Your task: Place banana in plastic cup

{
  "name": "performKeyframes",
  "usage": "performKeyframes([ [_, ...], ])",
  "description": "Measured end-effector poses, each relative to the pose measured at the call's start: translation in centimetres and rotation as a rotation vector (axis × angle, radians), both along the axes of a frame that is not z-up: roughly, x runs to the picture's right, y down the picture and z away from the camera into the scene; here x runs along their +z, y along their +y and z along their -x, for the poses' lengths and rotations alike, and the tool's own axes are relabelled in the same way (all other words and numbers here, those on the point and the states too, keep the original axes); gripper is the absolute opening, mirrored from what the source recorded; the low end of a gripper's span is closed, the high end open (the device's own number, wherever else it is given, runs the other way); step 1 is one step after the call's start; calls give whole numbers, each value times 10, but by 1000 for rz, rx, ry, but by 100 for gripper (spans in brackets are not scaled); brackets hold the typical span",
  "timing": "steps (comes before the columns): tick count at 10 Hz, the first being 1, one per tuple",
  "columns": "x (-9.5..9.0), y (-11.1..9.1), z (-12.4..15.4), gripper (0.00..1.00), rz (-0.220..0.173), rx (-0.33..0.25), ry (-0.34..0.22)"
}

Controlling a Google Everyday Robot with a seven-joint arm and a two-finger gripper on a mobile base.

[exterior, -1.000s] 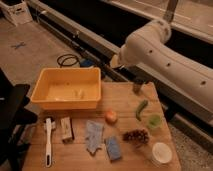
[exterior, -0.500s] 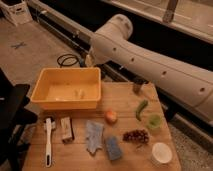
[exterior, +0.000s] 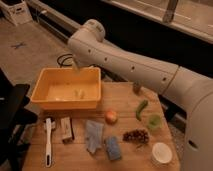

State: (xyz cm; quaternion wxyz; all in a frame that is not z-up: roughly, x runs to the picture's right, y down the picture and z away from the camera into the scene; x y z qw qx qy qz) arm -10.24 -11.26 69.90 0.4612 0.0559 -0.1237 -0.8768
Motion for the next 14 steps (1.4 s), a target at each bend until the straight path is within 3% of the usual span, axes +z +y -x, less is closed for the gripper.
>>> performKeyframes([
  [5,1,-1,-5,62,11,8,14],
  [6,6,-2,-8,62,39,20,34],
  [8,40,-2,-19,62,140,41,98],
  [11,92,4,-2,62,258,53,139],
  [14,112,12,22,62,315,67,112],
])
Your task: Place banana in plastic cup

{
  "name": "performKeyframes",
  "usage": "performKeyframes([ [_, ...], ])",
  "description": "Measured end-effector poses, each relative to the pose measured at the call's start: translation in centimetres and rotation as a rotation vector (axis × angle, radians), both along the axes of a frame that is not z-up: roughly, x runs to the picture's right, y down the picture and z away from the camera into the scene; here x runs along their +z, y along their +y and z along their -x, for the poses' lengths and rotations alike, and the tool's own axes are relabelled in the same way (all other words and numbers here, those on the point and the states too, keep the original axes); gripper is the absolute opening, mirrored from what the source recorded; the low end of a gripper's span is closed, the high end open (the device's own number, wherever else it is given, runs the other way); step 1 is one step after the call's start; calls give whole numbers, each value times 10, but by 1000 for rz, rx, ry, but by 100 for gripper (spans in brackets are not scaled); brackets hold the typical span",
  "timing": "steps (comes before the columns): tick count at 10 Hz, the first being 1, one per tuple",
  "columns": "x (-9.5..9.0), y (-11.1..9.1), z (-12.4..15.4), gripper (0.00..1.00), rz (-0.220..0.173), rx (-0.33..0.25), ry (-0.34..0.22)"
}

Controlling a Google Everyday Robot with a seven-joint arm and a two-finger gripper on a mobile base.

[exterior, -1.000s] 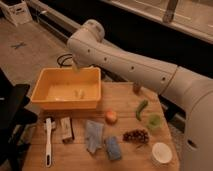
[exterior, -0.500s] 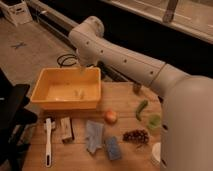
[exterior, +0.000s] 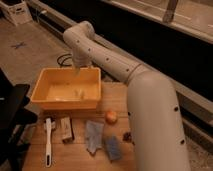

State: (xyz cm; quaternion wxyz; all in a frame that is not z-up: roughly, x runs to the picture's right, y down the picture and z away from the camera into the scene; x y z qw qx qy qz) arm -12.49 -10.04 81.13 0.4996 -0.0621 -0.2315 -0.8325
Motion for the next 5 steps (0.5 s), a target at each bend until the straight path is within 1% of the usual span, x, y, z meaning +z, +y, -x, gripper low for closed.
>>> performKeyframes([
  [2,12,14,25,62,20,6,-30],
  [3,21,24,32,62,30,14,-41],
  [5,36,46,38,62,48,19,-45],
])
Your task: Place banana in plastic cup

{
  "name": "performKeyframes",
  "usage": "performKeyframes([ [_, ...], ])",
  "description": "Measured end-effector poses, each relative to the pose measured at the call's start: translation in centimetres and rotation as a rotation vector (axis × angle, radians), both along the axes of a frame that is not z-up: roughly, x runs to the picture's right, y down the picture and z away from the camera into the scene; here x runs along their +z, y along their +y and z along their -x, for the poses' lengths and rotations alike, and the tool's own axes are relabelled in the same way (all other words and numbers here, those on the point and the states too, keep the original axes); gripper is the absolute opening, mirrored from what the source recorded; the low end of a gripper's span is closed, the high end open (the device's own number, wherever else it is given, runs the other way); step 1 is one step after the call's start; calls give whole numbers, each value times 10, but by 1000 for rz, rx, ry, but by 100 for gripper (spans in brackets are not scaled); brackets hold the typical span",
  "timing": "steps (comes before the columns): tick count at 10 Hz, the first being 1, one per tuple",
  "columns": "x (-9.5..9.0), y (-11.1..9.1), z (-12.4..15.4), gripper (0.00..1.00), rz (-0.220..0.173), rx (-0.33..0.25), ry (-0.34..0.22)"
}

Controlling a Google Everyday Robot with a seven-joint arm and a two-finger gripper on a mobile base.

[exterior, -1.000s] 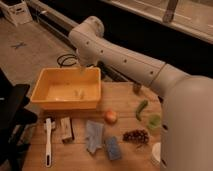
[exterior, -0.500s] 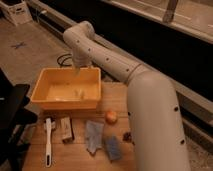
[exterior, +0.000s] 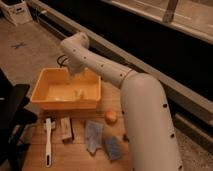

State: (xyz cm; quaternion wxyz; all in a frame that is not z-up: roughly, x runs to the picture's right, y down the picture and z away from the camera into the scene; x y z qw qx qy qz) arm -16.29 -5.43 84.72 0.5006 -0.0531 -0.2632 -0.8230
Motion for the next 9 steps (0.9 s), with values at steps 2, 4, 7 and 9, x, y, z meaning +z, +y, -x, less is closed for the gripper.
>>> performKeyframes([
  [2,0,0,2,62,-2,-1,-2],
  [4,0,0,0,62,-3,1,1],
  [7,4,0,-1,62,14,9,12],
  [9,22,16,-3,62,50,49,40],
])
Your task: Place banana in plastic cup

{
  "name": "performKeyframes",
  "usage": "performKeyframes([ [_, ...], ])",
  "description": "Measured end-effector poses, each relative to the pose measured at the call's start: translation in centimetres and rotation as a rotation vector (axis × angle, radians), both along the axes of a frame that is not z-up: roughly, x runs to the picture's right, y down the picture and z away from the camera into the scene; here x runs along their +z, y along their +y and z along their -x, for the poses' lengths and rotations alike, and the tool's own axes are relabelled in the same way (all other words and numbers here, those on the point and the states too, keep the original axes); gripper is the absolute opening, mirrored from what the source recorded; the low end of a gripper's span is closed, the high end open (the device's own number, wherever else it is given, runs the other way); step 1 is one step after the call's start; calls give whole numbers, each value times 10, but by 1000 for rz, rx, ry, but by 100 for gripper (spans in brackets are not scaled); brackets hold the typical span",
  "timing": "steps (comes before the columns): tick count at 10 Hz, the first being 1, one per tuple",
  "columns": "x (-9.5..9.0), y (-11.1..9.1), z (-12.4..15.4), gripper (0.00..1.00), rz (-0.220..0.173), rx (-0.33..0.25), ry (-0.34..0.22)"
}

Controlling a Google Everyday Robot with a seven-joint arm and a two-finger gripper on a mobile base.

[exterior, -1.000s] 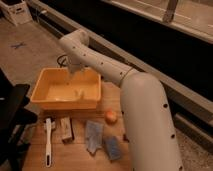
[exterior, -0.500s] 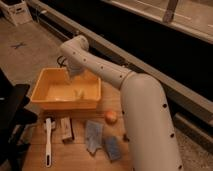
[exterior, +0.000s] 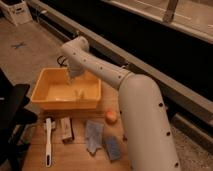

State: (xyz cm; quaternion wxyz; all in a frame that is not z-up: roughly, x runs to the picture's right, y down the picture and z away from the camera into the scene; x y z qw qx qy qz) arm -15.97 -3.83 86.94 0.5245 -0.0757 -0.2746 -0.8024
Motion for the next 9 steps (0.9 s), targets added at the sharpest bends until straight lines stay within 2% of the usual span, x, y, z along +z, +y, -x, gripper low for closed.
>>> performKeyframes([
  [3,27,20,-5,62,32,54,26],
  [7,60,47,-15,62,78,85,64],
  [9,63,54,-17,62,84,86,87],
])
